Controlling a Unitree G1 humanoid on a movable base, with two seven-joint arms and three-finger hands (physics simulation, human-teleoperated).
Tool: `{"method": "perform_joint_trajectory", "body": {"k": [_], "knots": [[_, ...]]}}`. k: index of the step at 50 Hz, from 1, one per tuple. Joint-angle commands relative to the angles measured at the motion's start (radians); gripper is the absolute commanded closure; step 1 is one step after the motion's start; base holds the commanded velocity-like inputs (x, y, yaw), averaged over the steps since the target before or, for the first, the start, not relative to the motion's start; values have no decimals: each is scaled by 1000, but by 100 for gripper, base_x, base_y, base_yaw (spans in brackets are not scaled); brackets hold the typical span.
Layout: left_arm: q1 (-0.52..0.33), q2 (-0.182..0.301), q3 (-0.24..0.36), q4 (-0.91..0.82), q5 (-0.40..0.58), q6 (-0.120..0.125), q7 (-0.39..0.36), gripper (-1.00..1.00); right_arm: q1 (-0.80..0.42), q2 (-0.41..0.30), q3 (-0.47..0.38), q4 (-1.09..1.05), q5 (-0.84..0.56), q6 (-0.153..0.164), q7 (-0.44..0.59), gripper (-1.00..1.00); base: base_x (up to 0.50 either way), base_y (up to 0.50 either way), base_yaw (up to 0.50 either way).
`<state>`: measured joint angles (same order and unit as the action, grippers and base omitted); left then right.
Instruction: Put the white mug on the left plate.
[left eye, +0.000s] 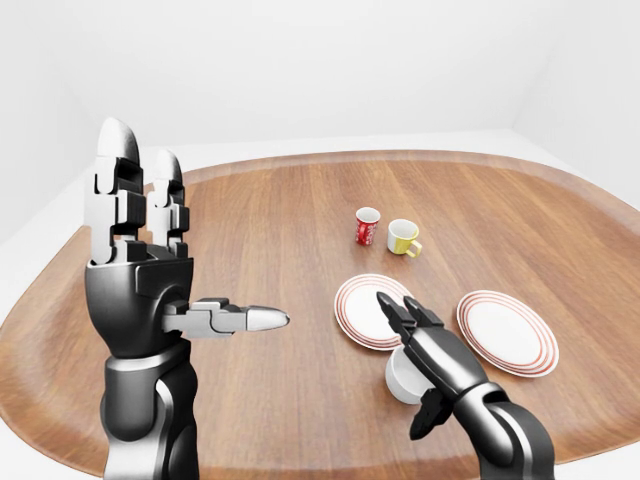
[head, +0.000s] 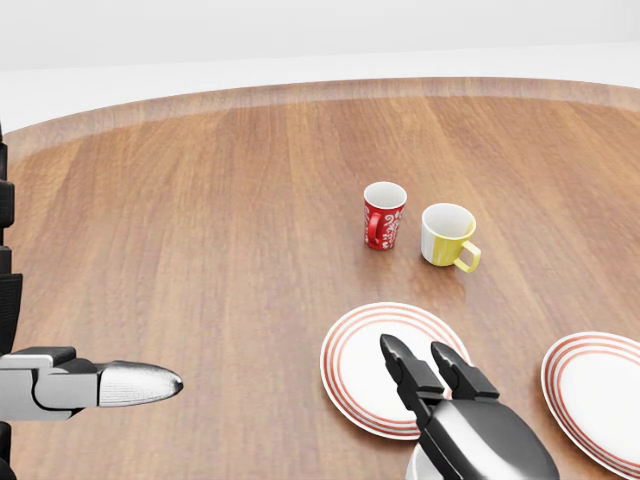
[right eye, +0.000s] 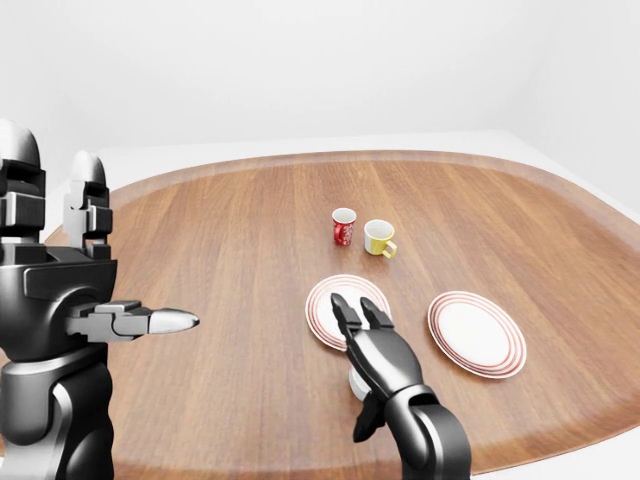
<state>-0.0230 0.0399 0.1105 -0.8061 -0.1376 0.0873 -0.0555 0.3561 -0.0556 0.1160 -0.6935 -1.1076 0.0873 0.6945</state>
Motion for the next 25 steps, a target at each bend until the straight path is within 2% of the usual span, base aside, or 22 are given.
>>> {"method": "perform_joint_trajectory", "body": {"k": [1, 11, 25], "knots": [[2, 0, -1, 0, 1, 0, 0, -100, -10, -3, -30, 34, -32, 0, -10, -100, 0, 0, 0], [3, -1, 0, 3, 1, 0, -1, -100, -26, 10, -75, 60, -44, 0, -16, -100, 0, 0, 0], [7, -2, -4, 7, 6, 0, -3, -100, -75, 10, -89, 138, -49, 0, -34, -100, 0, 0, 0]]}}
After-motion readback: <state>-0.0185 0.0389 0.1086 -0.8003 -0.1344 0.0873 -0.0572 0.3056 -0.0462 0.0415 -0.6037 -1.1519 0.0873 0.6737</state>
